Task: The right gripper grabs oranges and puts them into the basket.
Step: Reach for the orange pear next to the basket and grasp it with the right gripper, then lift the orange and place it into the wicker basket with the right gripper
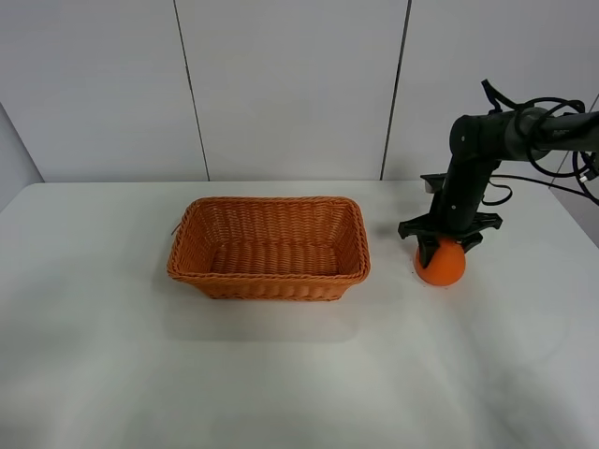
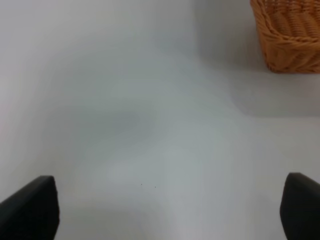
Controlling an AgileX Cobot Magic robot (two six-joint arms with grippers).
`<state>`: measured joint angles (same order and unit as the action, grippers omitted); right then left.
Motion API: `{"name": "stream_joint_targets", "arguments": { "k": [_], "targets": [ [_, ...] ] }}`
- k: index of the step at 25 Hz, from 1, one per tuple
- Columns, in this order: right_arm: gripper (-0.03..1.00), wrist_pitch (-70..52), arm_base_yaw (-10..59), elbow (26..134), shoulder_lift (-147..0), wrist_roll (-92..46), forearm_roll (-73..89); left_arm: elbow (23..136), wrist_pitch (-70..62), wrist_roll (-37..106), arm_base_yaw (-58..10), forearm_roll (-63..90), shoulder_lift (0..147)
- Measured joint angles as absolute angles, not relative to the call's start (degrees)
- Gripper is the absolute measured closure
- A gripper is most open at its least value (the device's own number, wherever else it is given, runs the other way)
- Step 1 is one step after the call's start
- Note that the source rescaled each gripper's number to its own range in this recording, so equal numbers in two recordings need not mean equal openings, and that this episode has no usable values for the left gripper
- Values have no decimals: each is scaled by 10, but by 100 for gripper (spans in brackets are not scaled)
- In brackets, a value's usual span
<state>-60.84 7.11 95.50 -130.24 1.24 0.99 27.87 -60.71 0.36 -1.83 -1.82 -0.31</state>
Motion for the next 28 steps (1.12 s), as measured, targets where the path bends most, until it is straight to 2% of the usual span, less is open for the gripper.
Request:
{"name": "stream_joint_targets", "arguments": {
  "k": [2,3,17,22,28],
  "targets": [
    [95,-613,71,956,-1297,11,9,279,-607,4,-18,-18,-3],
    [97,-615,71,958,-1294,9,9,279,-607,4,-18,-18,-3],
    [97,-695,91,1102,-1209,4,0,279,-607,4,-18,-18,-3],
    [97,-698,140,1144,-1196,5,0,279,-607,4,-18,-18,-3],
    [97,-698,244,1156,-1196,12,0,279,-607,4,-18,-18,-3]
  ]
}}
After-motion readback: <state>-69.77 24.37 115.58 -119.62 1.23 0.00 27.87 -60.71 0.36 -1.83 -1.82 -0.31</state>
